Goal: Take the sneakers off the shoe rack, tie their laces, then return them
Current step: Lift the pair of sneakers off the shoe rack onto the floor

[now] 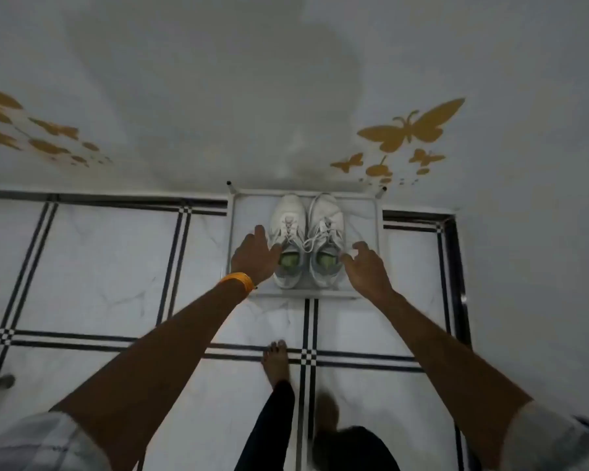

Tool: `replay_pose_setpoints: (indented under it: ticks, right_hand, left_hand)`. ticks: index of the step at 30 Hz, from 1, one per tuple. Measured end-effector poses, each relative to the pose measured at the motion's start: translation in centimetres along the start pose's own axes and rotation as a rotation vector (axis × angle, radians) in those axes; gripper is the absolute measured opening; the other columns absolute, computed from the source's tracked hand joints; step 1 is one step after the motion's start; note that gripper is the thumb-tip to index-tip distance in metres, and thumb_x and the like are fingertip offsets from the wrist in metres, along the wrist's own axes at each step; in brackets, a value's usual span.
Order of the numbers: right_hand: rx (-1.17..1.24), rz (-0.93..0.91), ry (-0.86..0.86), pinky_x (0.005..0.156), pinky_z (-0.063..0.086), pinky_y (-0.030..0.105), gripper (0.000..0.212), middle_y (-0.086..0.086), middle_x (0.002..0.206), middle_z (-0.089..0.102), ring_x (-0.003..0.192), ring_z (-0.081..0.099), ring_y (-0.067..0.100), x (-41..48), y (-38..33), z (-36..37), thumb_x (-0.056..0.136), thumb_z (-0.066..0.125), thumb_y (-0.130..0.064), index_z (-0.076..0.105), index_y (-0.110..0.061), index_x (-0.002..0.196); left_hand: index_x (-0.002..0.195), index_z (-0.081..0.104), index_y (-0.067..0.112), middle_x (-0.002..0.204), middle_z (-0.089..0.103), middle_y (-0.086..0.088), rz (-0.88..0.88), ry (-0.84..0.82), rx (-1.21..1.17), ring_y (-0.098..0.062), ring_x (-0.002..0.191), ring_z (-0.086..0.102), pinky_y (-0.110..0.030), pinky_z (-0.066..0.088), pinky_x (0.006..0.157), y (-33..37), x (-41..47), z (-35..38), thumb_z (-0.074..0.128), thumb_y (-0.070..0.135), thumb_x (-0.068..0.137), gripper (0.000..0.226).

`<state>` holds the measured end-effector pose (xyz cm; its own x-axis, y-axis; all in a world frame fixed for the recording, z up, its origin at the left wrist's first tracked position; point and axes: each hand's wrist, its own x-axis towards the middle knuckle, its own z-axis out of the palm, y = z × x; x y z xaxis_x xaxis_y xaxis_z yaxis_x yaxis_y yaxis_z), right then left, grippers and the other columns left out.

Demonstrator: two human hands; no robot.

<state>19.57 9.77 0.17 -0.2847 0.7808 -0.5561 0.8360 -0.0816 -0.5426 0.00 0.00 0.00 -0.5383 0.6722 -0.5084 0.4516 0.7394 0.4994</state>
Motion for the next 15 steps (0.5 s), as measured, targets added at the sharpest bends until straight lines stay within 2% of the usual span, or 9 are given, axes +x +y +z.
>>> replay_pose_setpoints:
  ticks: [4,6,8,12,15]
  right_hand:
    - [-0.019,0.133,-0.047,0.089,0.053,0.05,0.051,0.021,0.122,0.058,0.106,0.06,0.038,6.5,2.9,5.0,0.092,0.051,-0.032,0.041,-0.005,0.134]
    - [-0.057,0.15,-0.031,0.085,0.054,0.05,0.05,0.023,0.119,0.058,0.103,0.061,0.041,10.0,5.1,7.7,0.09,0.051,-0.032,0.041,-0.005,0.131]
    - [-0.086,0.127,-0.005,0.082,0.055,0.051,0.046,0.024,0.115,0.06,0.099,0.063,0.043,12.7,6.6,9.2,0.089,0.051,-0.033,0.042,-0.006,0.125]
    - [-0.187,0.021,0.074,0.082,0.052,0.043,0.035,0.022,0.112,0.063,0.099,0.063,0.04,16.3,9.4,11.1,0.094,0.049,-0.022,0.044,-0.006,0.124]
    - [-0.255,-0.078,0.119,0.085,0.05,0.045,0.037,0.023,0.112,0.063,0.102,0.062,0.042,17.4,10.9,11.6,0.094,0.048,-0.016,0.044,-0.006,0.129]
  left_hand:
    - [0.137,0.029,0.01,0.107,0.066,-0.025,-0.254,-0.108,-0.11,-0.043,0.084,0.067,-0.049,0.06,0.073,-4.5,5.8,6.6,0.047,0.045,0.091,0.061]
    - [0.136,0.029,0.01,0.104,0.068,-0.023,-0.289,-0.135,-0.089,-0.042,0.082,0.068,-0.047,0.059,0.076,-6.6,8.4,10.3,0.046,0.045,0.091,0.06]
    - [0.13,0.035,0.012,0.103,0.068,-0.02,-0.244,-0.111,-0.069,-0.043,0.084,0.067,-0.048,0.057,0.082,-7.2,10.2,12.2,0.048,0.042,0.09,0.052]
    - [0.121,0.042,0.011,0.101,0.067,-0.023,-0.139,-0.051,-0.02,-0.045,0.082,0.067,-0.051,0.058,0.079,-8.4,13.4,15.0,0.049,0.028,0.09,0.036]
    - [0.121,0.044,0.01,0.103,0.066,-0.024,-0.118,-0.036,-0.02,-0.046,0.083,0.066,-0.053,0.059,0.077,-9.2,14.5,15.6,0.049,0.02,0.089,0.034]
